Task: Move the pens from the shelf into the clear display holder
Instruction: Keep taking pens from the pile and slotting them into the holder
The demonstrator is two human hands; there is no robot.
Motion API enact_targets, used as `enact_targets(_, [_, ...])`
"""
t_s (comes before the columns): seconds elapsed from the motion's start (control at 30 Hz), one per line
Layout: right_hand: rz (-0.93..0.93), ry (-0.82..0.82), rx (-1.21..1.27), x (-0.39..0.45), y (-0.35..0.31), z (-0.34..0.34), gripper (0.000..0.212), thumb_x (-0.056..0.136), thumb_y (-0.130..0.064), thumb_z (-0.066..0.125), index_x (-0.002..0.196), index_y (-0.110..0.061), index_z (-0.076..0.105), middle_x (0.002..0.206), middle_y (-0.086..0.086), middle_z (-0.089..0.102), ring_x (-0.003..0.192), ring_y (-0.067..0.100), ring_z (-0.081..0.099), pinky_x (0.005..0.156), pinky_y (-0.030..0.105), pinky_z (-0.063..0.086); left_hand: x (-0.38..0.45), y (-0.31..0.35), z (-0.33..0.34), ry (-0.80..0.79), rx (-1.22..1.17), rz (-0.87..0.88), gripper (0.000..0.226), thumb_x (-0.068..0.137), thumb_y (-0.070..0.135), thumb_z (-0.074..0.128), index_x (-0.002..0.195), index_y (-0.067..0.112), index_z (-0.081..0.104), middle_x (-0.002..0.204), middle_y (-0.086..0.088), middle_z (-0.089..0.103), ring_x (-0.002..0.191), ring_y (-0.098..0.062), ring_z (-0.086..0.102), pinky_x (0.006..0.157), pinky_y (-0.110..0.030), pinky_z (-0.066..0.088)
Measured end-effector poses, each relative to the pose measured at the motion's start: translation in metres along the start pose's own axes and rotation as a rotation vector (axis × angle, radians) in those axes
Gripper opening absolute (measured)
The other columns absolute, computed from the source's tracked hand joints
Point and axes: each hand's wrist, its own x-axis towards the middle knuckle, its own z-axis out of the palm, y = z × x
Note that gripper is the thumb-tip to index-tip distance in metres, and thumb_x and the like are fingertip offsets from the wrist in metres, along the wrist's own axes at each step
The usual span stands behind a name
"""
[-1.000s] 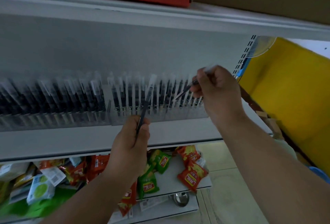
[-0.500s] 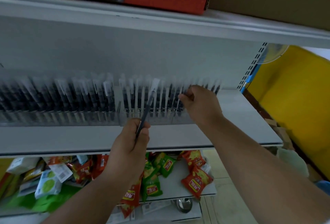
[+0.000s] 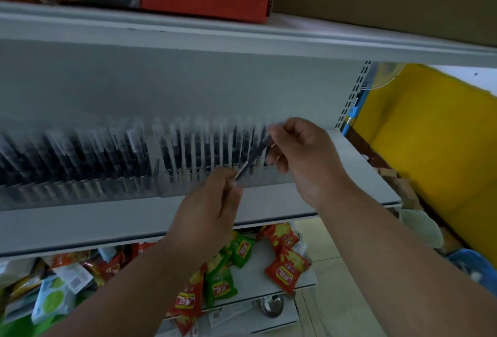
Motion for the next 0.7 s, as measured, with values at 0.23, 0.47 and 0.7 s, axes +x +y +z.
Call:
enact_targets(0.23, [-0.307,0.130,-0.617,0.026,0.012,-0.019,0.011,0.099,-0.022,0.051,0.092,-0.018,0.058,0.085,-0.002,0.065,0.075,0.015,0.063,0.068,0.029,0.050,0.012,-0.035,0.005,0.149,0.473,0.202,0.043,0.096,0.025,0.036,0.129,0.009,0.058,0.126,-0.006,0.058,0.115,-0.028,0.049,0.100,-0.044,0.042])
enact_targets(0.47, [-0.404,0.129,-0.813,0.037,0.021,-0.006,0.014,0.100,-0.022,0.050,0.101,-0.011,0.058,0.086,-0.003,0.057,0.077,0.014,0.052,0.060,0.026,0.032,0.012,-0.046,0.004,0.095,0.535,0.166,0.048,0.093,0.028,0.038,0.136,0.015,0.056,0.128,0.000,0.058,0.116,-0.024,0.048,0.100,-0.042,0.041])
enact_targets(0.7, [-0.274,0.028,-0.859,0.035,0.041,0.003,0.016,0.102,-0.027,0.048,0.099,-0.014,0.057,0.086,-0.001,0.057,0.076,0.018,0.054,0.060,0.027,0.034,0.013,-0.047,0.005,0.099,0.542,0.175,0.045,0.095,0.030,0.041,0.134,0.016,0.058,0.127,0.000,0.058,0.114,-0.024,0.050,0.098,-0.039,0.036])
